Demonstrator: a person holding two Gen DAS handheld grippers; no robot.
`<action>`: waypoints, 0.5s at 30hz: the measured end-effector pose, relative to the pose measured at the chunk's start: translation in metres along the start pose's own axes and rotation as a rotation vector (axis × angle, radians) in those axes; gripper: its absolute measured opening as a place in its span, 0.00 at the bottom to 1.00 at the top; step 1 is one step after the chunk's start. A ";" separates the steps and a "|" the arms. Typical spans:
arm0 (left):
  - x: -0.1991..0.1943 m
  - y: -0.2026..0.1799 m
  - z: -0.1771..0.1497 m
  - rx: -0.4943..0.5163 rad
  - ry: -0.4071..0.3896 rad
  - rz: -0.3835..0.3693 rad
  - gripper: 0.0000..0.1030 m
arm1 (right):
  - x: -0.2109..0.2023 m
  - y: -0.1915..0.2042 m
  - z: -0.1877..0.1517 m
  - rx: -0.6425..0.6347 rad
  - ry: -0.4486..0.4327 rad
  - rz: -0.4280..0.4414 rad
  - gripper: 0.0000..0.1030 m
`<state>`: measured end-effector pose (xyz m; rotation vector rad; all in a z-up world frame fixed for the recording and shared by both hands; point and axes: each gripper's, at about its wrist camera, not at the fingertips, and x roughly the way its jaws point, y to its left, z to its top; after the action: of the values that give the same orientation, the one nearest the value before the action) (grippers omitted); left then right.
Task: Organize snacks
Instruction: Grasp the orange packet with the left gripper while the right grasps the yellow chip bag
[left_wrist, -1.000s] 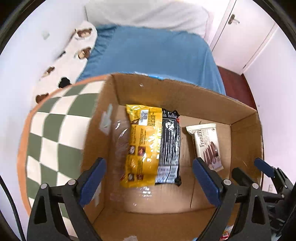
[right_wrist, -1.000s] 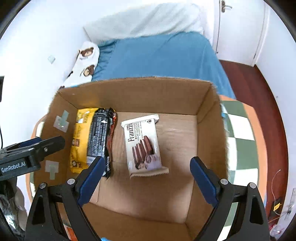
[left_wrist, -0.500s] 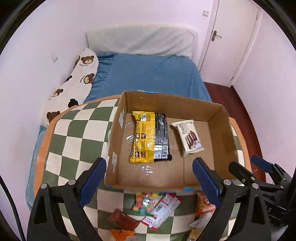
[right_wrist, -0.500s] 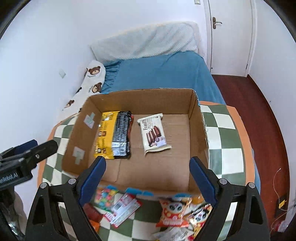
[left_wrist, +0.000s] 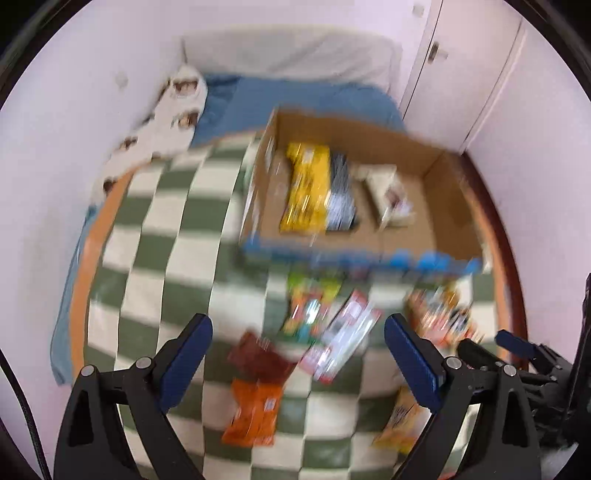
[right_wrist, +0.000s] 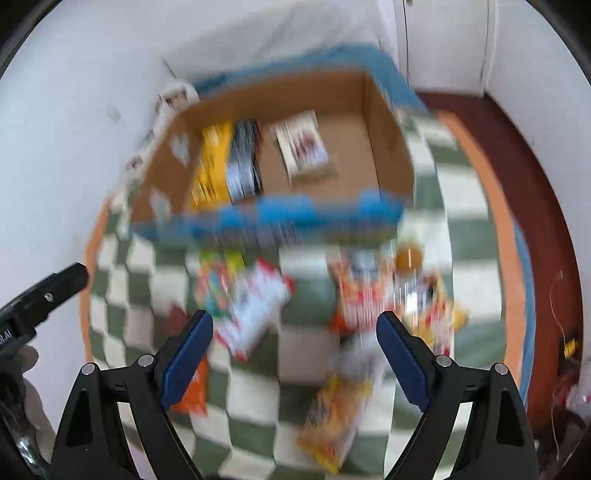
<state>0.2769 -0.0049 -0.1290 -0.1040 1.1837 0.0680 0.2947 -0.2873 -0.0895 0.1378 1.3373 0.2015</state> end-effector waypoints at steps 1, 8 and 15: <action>0.010 0.004 -0.010 0.003 0.031 0.010 0.93 | 0.009 -0.005 -0.013 0.017 0.030 0.001 0.90; 0.101 0.029 -0.092 0.095 0.316 0.098 0.93 | 0.068 -0.034 -0.082 0.107 0.214 -0.034 0.90; 0.165 0.028 -0.122 0.119 0.479 0.092 0.93 | 0.100 -0.038 -0.097 0.127 0.273 -0.075 0.89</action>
<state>0.2235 0.0079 -0.3290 0.0428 1.6677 0.0544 0.2244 -0.3032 -0.2145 0.1711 1.6248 0.0731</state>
